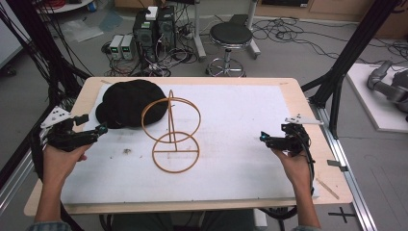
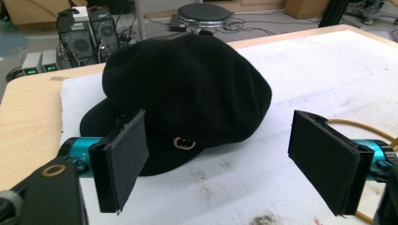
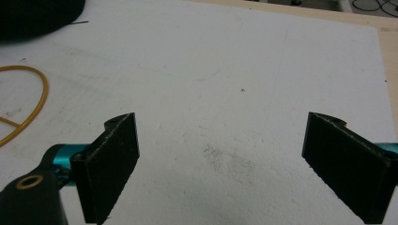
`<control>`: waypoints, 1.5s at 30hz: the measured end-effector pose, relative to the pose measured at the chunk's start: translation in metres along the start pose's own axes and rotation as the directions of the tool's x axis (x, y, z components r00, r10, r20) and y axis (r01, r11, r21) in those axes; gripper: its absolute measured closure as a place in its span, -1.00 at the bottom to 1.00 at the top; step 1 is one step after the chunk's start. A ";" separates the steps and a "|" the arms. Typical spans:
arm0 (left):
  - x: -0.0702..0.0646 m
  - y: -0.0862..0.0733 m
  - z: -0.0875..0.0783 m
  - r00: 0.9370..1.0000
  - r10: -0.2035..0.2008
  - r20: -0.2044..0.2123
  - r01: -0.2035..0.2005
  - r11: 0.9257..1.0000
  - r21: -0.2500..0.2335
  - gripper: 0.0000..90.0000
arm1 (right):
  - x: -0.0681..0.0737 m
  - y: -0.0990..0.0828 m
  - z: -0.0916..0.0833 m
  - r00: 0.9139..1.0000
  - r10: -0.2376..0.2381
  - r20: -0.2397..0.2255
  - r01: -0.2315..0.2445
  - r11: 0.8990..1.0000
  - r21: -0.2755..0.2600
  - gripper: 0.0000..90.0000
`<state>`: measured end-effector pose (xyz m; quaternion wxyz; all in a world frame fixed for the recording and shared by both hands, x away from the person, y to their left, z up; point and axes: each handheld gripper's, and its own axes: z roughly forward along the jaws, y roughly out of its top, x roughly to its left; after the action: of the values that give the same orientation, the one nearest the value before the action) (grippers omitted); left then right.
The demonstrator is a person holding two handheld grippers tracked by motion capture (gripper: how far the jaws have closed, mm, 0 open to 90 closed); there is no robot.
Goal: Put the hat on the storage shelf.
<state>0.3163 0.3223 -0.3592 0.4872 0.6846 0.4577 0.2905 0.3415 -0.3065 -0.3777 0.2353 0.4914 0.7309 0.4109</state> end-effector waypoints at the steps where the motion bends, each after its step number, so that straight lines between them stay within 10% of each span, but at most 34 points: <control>1: 0.000 0.000 0.000 1.000 0.008 -0.007 -0.008 1.000 -0.002 -0.54 | 0.000 0.000 0.000 1.000 -0.004 0.002 0.004 1.000 -0.001 -0.76; 24: 0.003 0.005 0.006 0.999 0.041 0.012 -0.041 0.999 -0.011 -0.55 | 0.001 0.002 -0.006 1.000 -0.011 -0.006 0.011 1.000 -0.020 -0.76; 45: 0.017 0.064 0.061 0.997 0.074 -0.037 -0.075 0.997 -0.025 -0.58 | 0.006 0.005 -0.005 0.999 -0.031 -0.015 0.031 0.999 -0.016 -0.76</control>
<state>0.3967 0.3070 -0.3225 0.4768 0.6892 0.4367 0.3270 0.3382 -0.3020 -0.3706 0.2400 0.4751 0.7368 0.4169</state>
